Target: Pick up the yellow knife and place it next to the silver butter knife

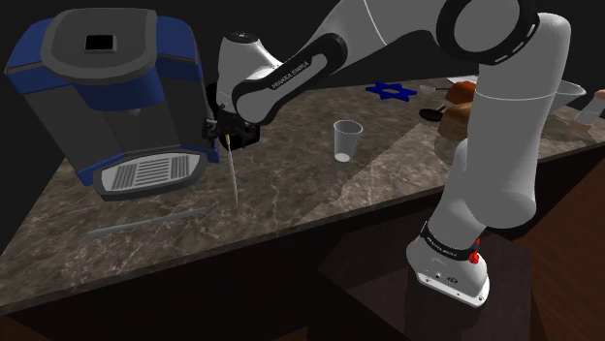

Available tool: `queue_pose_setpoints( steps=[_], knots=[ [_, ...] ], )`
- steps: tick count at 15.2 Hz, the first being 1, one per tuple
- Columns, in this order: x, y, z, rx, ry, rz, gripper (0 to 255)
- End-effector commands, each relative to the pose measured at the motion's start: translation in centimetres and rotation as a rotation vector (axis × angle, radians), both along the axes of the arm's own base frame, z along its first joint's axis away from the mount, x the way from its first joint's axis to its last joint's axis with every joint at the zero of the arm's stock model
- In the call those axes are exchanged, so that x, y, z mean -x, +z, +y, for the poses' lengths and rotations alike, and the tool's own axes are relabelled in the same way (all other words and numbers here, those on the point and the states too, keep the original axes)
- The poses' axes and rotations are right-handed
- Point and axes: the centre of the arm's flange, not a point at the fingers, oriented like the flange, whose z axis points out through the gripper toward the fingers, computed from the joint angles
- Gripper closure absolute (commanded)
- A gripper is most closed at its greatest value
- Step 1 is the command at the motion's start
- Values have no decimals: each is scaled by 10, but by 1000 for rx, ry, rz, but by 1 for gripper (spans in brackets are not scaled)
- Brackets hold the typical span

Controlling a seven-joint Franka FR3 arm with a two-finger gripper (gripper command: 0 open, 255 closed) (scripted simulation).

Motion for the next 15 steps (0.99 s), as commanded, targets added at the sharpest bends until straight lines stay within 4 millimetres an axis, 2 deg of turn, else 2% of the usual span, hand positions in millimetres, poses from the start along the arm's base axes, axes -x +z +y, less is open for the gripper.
queue_pose_setpoints(
  steps=[1, 2, 11, 15],
  knots=[
    [0, 0, 0, 0, 0, 0, 0],
    [0, 0, 0, 0, 0, 0, 255],
    [0, 0, 0, 0, 0, 0, 255],
    [0, 21, 0, 0, 0, 0, 255]
  ],
)
